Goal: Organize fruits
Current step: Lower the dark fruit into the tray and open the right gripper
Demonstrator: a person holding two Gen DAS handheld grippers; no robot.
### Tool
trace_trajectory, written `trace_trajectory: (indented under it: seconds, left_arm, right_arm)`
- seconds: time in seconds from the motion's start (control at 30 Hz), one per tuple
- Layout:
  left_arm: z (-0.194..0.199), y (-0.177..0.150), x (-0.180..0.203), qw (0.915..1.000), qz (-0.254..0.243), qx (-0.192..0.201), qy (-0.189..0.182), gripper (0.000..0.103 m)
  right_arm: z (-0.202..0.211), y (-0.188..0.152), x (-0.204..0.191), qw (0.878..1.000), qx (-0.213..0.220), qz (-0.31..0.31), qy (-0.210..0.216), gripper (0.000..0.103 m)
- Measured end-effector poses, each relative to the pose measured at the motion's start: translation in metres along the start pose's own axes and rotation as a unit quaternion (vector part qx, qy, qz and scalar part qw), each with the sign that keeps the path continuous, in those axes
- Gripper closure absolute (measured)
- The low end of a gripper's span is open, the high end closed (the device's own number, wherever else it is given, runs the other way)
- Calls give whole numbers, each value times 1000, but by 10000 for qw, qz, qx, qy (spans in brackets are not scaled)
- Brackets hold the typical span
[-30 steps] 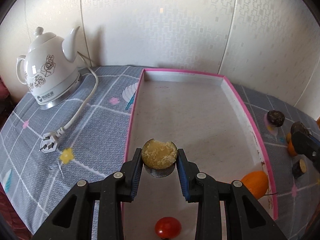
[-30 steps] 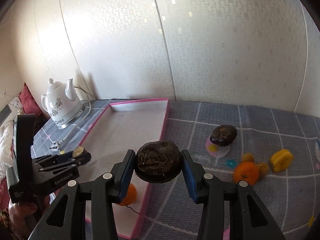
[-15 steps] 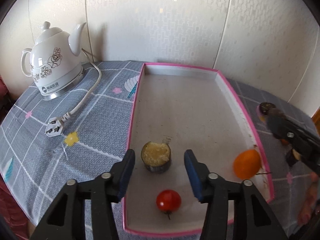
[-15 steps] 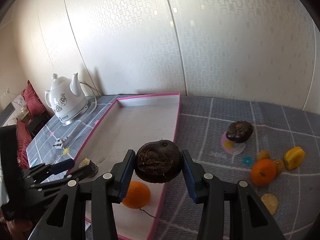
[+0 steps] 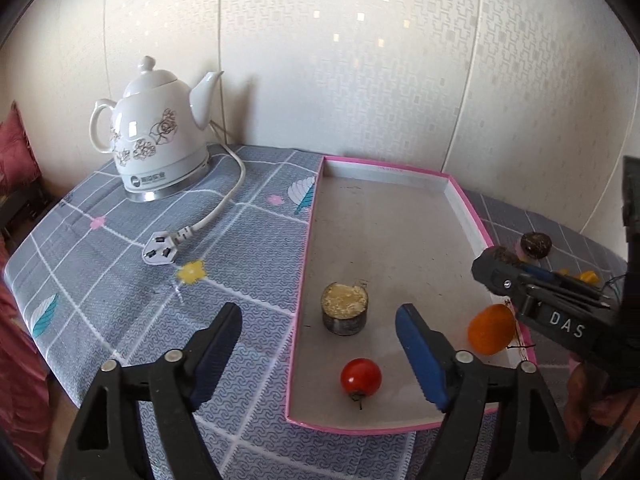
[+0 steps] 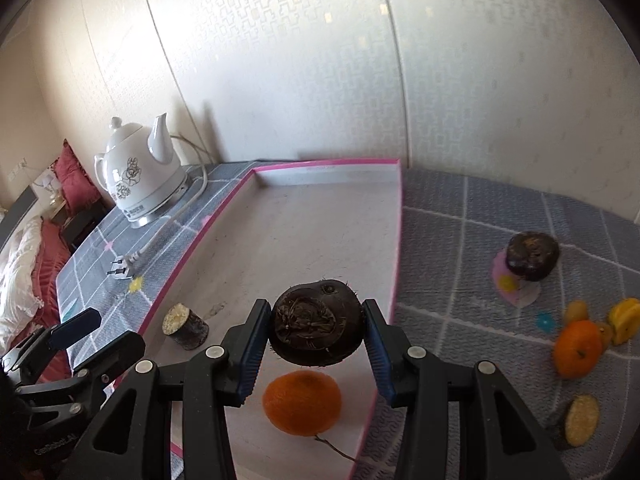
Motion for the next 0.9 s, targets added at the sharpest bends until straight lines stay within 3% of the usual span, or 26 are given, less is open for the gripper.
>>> trace_trajectory:
  seconds: [0.43, 0.63, 0.9]
  left_arm:
    - [-1, 0, -6, 9998, 182, -67, -44, 18]
    - [-1, -2, 0, 9999, 95, -28, -24, 18]
    - [-3, 0, -6, 9993, 356, -70, -130, 15]
  right_arm:
    - [-27, 6, -2, 9989, -384, 277, 25, 56]
    - [-20, 14, 5, 9997, -112, 65, -209, 45]
    - [8, 19, 27, 9980, 321, -536, -43, 45]
Point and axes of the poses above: each gripper's, at about its wrist camera, not at the fingertips, and z roughly against the way its jaws point, x to its right, y to its top, the point moved 1 cm from there along -z, roughly the way its jaws point, and after that the axes turned 7 degrees about z, right-handed, at the moved point
